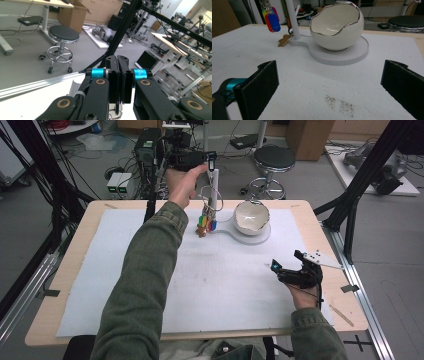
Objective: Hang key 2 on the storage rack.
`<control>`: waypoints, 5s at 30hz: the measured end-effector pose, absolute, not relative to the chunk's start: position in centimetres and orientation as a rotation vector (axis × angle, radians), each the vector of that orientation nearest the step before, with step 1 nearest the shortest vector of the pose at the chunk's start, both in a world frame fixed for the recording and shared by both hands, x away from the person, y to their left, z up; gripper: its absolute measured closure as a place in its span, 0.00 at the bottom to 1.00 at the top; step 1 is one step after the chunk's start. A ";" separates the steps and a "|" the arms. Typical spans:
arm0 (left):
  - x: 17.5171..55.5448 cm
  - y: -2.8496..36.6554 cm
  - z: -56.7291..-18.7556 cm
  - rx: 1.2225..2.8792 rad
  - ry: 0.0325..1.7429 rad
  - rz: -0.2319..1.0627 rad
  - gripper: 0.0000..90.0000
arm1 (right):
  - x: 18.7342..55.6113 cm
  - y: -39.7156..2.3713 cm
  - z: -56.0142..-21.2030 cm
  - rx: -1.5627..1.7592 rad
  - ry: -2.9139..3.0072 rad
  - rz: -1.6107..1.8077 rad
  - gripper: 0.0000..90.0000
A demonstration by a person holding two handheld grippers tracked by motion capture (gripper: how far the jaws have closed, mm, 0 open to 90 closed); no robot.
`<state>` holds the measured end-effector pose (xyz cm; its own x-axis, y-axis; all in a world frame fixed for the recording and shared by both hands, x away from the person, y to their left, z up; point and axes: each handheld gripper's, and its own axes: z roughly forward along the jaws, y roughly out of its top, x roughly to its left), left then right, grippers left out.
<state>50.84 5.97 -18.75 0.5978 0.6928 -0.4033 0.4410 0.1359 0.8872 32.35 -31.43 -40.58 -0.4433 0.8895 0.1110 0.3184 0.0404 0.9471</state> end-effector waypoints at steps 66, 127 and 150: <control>50.8 12.4 -25.3 1.389 1.163 0.257 0.02 | 32.3 -31.5 -40.7 1.210 1.804 1.397 0.01; 44.6 19.4 -30.6 1.521 1.219 0.421 0.02 | 32.2 -31.5 -40.7 1.217 1.804 1.389 0.01; 41.9 19.5 -31.1 1.520 1.205 0.437 0.02 | 32.2 -31.5 -40.7 1.211 1.805 1.390 0.01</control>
